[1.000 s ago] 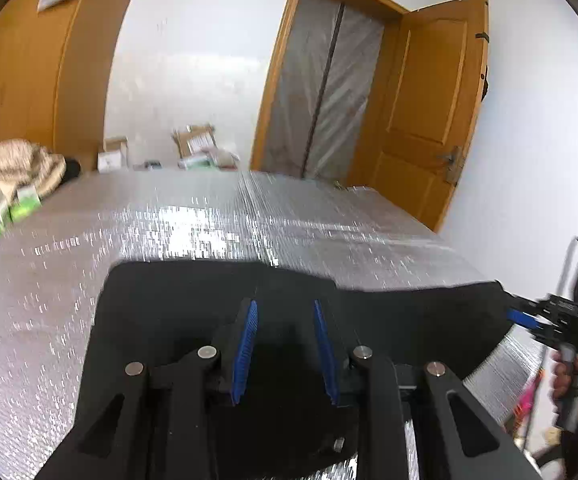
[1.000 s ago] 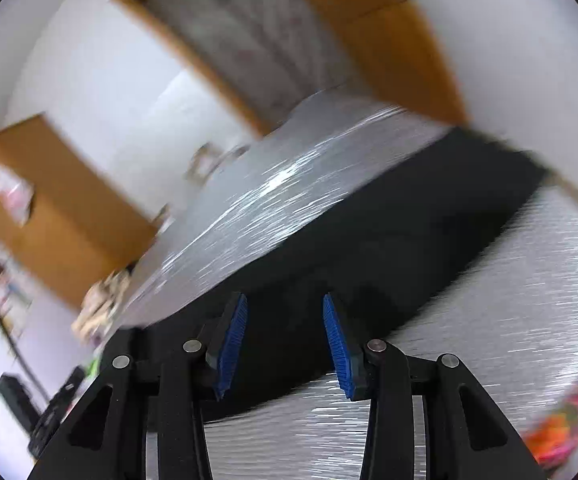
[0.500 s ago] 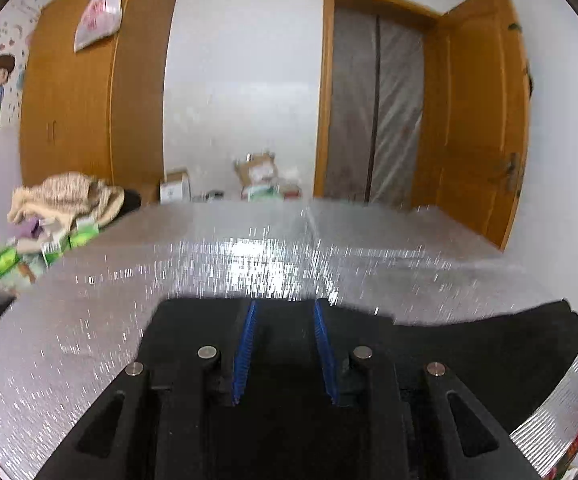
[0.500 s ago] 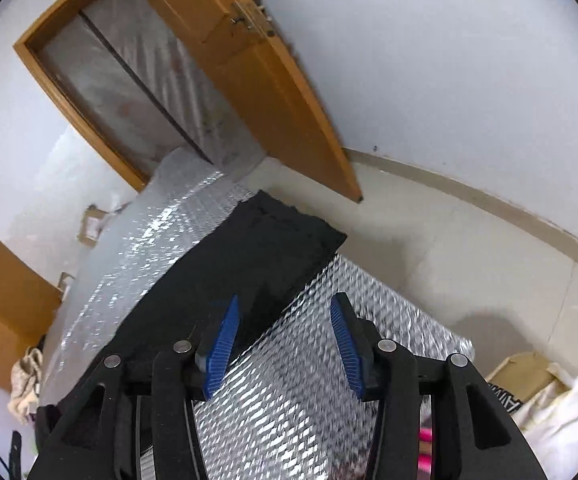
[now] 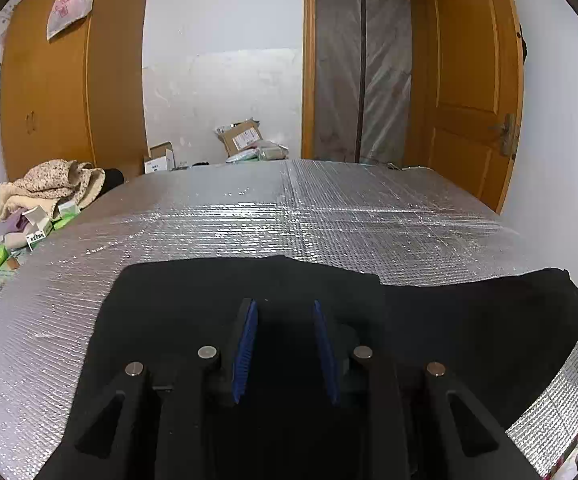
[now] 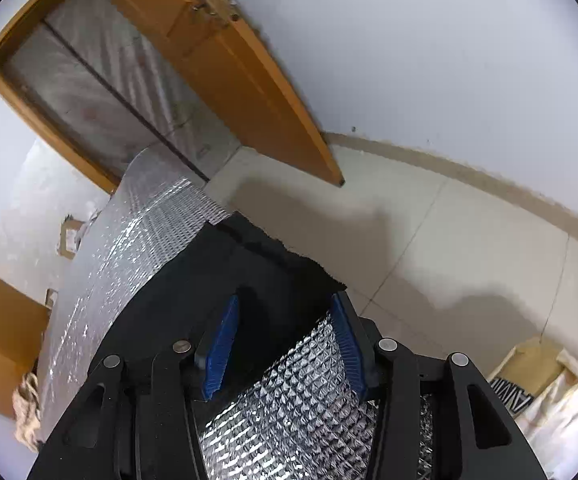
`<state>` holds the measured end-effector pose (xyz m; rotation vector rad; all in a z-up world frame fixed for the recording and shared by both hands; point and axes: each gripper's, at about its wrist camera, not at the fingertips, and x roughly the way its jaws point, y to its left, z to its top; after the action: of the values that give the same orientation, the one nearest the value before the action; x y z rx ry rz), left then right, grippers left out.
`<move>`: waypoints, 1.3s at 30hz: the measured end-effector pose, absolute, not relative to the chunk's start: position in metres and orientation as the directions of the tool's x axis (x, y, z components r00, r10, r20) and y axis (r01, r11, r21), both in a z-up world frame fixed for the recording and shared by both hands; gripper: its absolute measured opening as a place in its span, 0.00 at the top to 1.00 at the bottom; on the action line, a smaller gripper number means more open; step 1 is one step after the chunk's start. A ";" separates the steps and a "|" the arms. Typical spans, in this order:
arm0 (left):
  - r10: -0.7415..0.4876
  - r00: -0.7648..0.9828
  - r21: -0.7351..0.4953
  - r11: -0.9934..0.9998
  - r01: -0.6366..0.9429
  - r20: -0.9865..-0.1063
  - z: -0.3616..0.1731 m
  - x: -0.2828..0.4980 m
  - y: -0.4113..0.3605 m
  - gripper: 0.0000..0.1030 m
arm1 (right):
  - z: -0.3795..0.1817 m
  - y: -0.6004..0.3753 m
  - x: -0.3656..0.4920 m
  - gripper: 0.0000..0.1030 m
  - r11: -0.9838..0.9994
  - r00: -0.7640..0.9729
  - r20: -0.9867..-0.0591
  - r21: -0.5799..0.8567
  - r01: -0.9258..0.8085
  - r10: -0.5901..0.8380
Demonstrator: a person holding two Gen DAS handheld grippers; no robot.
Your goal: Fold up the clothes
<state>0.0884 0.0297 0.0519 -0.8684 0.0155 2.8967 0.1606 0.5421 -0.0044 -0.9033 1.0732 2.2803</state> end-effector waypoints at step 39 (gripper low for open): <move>0.199 -0.765 -0.107 -0.980 -0.170 -0.612 0.046 0.095 0.030 0.72 | 0.080 0.454 0.176 0.60 -0.781 -0.858 -0.511 0.556 -0.283 -0.053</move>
<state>0.0952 0.0296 0.0462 -0.9716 -0.0667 2.7793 0.1761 0.4541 0.0796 -0.7829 0.9804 2.7413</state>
